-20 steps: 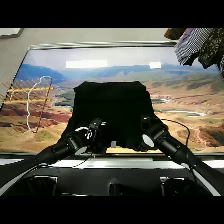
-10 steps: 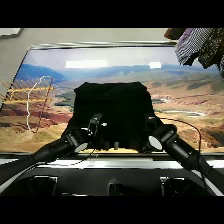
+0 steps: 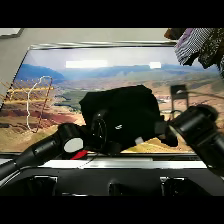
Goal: Fold the clothes and pants, and hang the long-sleeved shirts on hangers.
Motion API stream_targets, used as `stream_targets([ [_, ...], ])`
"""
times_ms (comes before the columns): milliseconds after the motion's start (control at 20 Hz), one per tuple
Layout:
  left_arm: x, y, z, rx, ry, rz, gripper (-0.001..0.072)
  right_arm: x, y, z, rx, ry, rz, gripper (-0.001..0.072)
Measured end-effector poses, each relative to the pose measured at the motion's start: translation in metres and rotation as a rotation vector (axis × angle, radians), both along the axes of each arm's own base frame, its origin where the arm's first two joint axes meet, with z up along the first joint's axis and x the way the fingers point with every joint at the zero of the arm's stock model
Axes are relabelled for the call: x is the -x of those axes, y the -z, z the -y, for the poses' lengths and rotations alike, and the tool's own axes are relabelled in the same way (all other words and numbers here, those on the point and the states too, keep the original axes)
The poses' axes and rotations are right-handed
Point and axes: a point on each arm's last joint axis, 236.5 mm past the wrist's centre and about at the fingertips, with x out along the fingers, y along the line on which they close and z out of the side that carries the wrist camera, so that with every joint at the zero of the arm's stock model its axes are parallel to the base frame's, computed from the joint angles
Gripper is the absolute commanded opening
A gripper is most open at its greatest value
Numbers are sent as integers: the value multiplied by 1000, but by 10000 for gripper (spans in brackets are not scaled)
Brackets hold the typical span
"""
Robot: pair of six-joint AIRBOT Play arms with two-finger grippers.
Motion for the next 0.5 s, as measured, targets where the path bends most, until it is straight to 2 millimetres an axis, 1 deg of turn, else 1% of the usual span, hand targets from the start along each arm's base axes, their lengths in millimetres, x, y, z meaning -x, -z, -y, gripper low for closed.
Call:
stream_targets([
  [100,16,-10,21,71,-13,-44,38,-11,-18,12,46,34,67,42],
  [150,22,-13,31,103,-22,-65,38,-14,-21,16,70,55,71,42],
  [250,30,-18,52,169,-55,-115,38,-22,-19,15,99,94,74,42],
  [300,32,-19,63,202,-76,-140,38,-30,-18,12,98,116,78,42],
  [400,31,-18,79,253,-125,-184,38,-52,-10,3,38,168,78,42],
  [500,26,-17,93,295,-173,-214,37,-83,-2,-6,-108,223,75,41],
])
